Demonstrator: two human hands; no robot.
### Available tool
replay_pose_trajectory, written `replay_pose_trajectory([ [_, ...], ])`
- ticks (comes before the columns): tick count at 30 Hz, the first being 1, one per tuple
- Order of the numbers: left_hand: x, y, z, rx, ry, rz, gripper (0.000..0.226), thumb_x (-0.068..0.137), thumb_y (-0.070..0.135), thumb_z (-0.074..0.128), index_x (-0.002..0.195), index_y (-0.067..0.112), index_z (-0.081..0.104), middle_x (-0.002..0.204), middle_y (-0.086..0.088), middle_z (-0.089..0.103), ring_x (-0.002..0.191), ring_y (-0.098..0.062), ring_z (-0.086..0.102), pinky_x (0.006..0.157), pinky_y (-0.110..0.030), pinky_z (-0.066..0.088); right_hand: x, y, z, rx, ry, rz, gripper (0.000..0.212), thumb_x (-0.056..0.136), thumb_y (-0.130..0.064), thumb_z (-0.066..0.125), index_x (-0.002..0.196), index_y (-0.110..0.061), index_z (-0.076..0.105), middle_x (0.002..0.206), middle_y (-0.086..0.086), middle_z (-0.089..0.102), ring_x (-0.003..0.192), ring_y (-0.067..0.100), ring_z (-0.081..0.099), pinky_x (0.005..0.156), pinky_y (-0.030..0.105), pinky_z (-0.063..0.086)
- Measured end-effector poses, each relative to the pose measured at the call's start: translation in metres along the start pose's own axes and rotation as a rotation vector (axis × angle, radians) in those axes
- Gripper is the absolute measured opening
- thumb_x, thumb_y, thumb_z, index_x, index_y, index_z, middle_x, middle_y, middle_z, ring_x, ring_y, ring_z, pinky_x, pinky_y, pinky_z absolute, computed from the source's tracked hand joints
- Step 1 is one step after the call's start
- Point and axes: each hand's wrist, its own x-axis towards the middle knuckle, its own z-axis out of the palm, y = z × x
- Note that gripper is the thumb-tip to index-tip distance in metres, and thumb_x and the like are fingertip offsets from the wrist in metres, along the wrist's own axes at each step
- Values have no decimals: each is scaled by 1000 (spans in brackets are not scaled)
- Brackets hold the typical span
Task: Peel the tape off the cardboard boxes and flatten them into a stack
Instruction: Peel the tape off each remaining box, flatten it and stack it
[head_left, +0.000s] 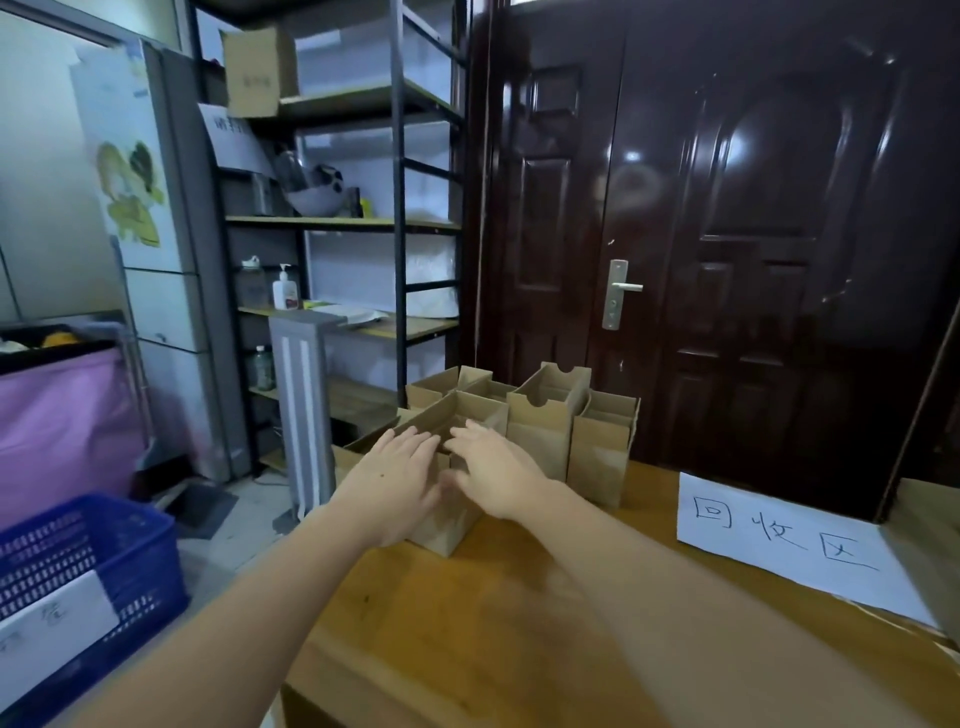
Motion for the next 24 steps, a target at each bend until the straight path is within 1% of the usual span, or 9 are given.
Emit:
replay_pose_trajectory([
  [3,0,-4,-3,26,10,23,68,105,48,38,163,16,22,167,-2,28,156,-18,17,128,-39,3,-16,4,-1,80,50,-6,31,104,-32,55,128,-16,64,149,3,54,153,20,27,117,41,36],
  [5,1,-4,-4,27,21,36,69,103,48,42,162,17,24,166,-1,30,156,-18,18,128,-39,3,-31,9,-6,107,56,-3,21,104,-32,56,109,-15,67,140,3,60,152,20,29,113,43,40],
  [8,2,4,-4,-2,57,66,68,101,50,46,160,19,31,164,0,35,154,-16,22,128,-38,2,-58,15,-14,180,64,-12,14,103,-30,57,97,-19,64,148,3,56,153,20,25,117,48,36],
  [11,1,19,-2,-34,70,109,68,98,61,49,155,25,40,160,3,41,151,-13,30,128,-38,5,-92,29,-23,228,90,-15,14,103,-29,58,89,-27,59,152,2,52,154,17,24,119,49,34],
  [13,-4,33,-1,-86,70,131,65,96,67,46,150,30,46,155,8,47,145,-12,39,128,-38,8,-117,43,-29,247,111,4,14,102,-29,59,89,-25,62,151,1,53,153,15,25,119,48,35],
  [16,-18,66,2,-230,80,154,53,95,68,39,138,39,51,146,8,56,140,-21,47,121,-39,22,-160,69,-37,293,177,54,12,100,-25,63,89,-25,67,147,0,58,151,11,28,117,44,38],
  [20,-33,125,14,-440,57,141,30,101,61,38,126,49,52,145,8,56,150,-23,34,116,-48,35,-224,101,-39,356,260,197,14,100,-24,64,106,-25,78,136,-6,65,142,-5,33,117,31,36],
  [21,-36,138,19,-501,33,143,32,101,64,35,124,52,51,146,11,54,151,-21,30,114,-49,36,-239,106,-39,381,275,255,18,101,-24,63,112,-24,77,136,-7,65,141,-5,34,118,30,34],
  [24,-42,173,30,-723,28,133,48,97,79,23,122,54,56,155,18,45,156,-13,17,121,-53,25,-271,114,-43,484,309,434,33,103,-33,58,133,-21,68,146,-4,56,146,5,37,121,27,28],
])
